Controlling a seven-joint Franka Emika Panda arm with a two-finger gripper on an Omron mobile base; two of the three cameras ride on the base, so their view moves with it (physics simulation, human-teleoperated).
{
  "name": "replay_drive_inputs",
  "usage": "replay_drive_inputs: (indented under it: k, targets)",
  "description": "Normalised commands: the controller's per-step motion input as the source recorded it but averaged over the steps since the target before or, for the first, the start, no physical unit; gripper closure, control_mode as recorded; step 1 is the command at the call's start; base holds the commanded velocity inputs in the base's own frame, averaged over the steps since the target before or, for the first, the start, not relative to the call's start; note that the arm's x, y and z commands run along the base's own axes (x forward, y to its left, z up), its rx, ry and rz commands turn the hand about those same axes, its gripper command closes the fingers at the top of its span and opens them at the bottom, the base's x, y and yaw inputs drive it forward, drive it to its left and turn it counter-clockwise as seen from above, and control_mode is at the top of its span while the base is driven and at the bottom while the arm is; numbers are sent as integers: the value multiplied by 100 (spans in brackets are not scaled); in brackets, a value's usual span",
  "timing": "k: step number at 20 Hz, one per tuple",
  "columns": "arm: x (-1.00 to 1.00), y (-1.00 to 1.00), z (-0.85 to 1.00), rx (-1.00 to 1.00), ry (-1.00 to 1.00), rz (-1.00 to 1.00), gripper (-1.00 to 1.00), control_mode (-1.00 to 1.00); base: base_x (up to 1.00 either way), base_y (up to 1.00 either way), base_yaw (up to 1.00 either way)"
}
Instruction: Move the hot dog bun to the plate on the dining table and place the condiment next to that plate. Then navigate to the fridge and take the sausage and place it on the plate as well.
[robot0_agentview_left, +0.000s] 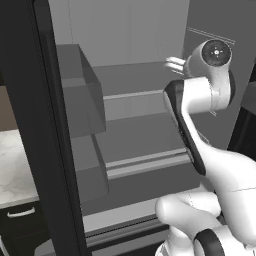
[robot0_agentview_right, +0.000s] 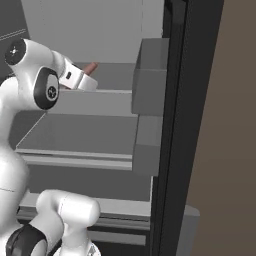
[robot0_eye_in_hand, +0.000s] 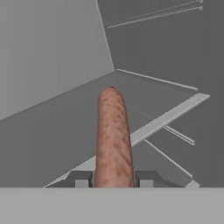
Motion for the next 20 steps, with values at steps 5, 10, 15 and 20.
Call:
replay_drive_inputs:
  k: [5, 10, 15, 20]
  targets:
    - [-97, 0, 19, 0, 0, 11, 100, -100, 0, 0, 0]
    - [-81, 0, 2, 0, 0, 14, 100, -100, 0, 0, 0]
    - [-65, 1, 0, 0, 0, 14, 100, -100, 0, 0, 0]
    - [-44, 6, -10, 0, 0, 9, 100, -100, 0, 0, 0]
